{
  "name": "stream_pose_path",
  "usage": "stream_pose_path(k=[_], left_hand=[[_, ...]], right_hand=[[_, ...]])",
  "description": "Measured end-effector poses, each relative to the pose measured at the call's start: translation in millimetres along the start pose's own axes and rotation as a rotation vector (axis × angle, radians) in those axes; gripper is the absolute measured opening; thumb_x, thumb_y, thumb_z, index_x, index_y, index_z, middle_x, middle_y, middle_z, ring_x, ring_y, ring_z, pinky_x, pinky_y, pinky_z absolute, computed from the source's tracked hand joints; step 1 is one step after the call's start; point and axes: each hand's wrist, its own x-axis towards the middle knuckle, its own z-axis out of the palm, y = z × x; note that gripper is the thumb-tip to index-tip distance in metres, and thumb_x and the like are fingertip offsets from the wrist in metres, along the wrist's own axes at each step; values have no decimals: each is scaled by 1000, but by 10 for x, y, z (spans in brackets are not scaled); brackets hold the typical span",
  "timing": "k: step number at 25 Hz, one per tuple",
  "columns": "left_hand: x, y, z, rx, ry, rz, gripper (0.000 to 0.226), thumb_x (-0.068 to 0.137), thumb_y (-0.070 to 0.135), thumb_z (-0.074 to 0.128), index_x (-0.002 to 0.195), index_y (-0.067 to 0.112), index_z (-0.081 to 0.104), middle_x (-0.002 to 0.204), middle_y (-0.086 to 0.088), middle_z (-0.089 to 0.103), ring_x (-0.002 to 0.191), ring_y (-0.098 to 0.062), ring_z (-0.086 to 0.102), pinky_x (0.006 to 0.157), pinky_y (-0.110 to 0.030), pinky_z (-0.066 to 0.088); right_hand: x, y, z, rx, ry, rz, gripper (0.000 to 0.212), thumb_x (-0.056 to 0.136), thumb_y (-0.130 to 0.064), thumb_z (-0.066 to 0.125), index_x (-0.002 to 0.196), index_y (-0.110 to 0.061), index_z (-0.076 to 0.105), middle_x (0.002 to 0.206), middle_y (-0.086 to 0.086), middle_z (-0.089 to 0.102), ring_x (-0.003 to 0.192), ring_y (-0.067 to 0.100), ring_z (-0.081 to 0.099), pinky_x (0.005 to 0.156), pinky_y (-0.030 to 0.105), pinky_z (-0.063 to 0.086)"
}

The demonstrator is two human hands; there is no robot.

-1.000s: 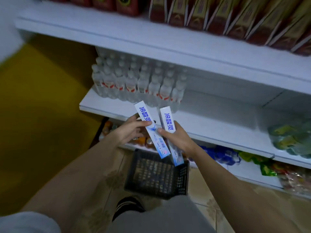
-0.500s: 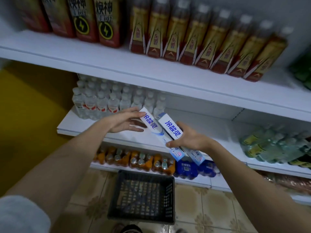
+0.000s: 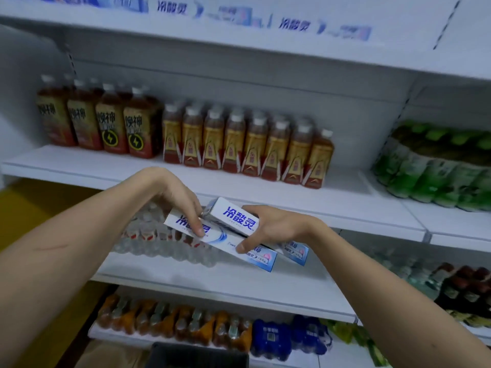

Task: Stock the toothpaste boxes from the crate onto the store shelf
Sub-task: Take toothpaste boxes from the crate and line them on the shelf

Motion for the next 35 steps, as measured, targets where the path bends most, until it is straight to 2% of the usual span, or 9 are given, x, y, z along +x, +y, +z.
stream_pose_path(k=[4,9,12,17,19,26,28,32,35], left_hand=[[-104,703,142,103,37,-4,69,66,44,85,124,14,63,115,-7,71,98,-23,67,96,-40,52],[-427,1320,118,159,108,38,41,81,31,79,117,21,62,107,1,72,92,-17,67,81,-30,55],[-795,1389,-43,143,190,52,63,73,36,84,126,14,58,109,-2,71,91,-18,66,86,-35,53],[-1789,1151,-520,62,351,186,47,83,29,74,127,24,58,126,-9,66,104,-24,66,90,-44,53],[-2206,1038,-744,13,471,247,46,84,31,74,127,32,59,125,-9,64,105,-26,64,93,-51,49],[-2841,978,-1371,51,1081,265,49,82,35,74,125,38,52,116,-5,57,91,-26,64,71,-33,55],[-2786,948,-1519,75,1119,279,49,83,32,75,126,38,51,115,-4,56,91,-25,63,74,-34,54],[-2514,865,-1794,220,1107,254,45,83,27,77,118,37,51,116,2,59,98,-16,58,89,-33,49],[-2301,798,-2011,342,1080,196,45,82,32,77,115,41,49,122,2,57,108,-20,55,97,-39,45]], right_hand=[[-438,24,-406,-88,34,-28,48,67,-39,86,104,-29,56,99,-10,70,91,13,69,84,36,57],[-780,25,-824,-54,35,-88,57,67,-35,87,114,-23,56,106,-2,72,97,20,71,91,45,57],[-988,-139,-1138,3,174,-151,53,72,-33,85,115,-18,58,105,1,73,96,20,71,91,45,57],[-1295,-644,-1750,14,431,-301,36,79,-42,77,111,-31,64,101,-1,74,84,14,72,77,32,60],[-1369,-864,-1997,-52,526,-304,38,77,-50,75,108,-30,66,97,1,75,80,14,72,68,25,58],[-1320,-1526,-2676,-265,711,-164,52,79,-74,50,103,-29,60,89,6,71,63,18,68,57,29,54],[-1221,-1614,-2832,-340,721,-131,59,72,-81,53,106,-32,58,96,2,71,73,19,70,64,32,54],[-892,-1679,-3027,-546,755,-14,101,64,-74,71,148,-27,37,141,-4,52,125,18,52,102,29,36],[-617,-1651,-3083,-592,741,24,89,67,-62,78,142,-28,43,134,-3,57,119,19,53,105,32,38]])
